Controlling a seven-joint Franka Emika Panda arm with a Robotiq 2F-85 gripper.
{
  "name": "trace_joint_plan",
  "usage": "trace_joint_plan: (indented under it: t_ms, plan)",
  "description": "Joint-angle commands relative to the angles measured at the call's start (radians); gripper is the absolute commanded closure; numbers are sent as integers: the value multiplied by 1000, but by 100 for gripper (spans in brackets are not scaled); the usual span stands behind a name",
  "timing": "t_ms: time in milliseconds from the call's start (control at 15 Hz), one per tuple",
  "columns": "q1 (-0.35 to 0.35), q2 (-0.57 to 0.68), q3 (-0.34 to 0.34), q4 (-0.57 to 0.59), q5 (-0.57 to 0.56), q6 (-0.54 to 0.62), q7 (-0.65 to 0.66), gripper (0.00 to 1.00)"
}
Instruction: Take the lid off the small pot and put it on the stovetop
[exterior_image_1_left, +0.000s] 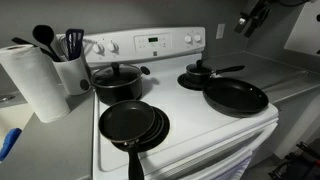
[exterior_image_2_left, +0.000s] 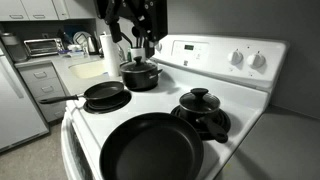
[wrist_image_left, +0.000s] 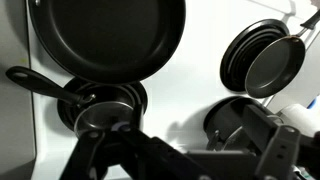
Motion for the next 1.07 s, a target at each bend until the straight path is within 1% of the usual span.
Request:
trace_joint_plan:
  t_ms: [0,533,667,800,1000]
  plan:
    - [-22,2,18,3,9,-5,-7,0]
    - [-22,2,18,3,9,-5,-7,0]
    - [-23,10,25,1,16,1,19,0]
    - [-26,7,51,-21,15,52,74,0]
    - [-50,15,142,-82,-35,279,255,0]
